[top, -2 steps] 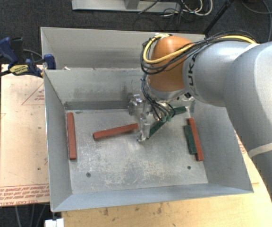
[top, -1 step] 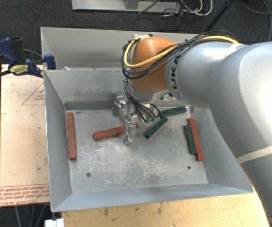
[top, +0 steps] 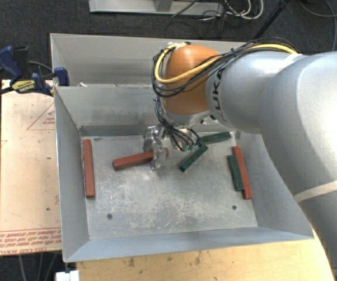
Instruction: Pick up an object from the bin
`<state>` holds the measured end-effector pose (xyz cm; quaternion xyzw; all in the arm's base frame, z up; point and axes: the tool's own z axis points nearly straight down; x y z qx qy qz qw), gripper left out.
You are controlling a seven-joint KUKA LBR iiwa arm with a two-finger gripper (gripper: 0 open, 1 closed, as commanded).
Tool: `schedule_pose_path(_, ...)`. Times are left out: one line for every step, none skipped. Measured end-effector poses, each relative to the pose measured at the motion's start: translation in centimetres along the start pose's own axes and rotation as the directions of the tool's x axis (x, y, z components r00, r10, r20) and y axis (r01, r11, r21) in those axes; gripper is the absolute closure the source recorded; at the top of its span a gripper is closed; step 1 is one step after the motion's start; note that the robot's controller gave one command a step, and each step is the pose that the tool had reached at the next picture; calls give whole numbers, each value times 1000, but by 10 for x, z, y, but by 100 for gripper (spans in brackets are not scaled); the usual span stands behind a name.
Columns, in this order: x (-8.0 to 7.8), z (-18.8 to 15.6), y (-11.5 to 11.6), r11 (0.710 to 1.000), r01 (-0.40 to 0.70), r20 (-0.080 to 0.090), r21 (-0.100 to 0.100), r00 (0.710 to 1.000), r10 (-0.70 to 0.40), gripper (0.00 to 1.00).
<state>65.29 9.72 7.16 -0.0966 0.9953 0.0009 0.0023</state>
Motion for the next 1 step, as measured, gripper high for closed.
schedule_pose_path(2, -129, 42, 1000, -2, 8, -1, 1000, 2, 100)
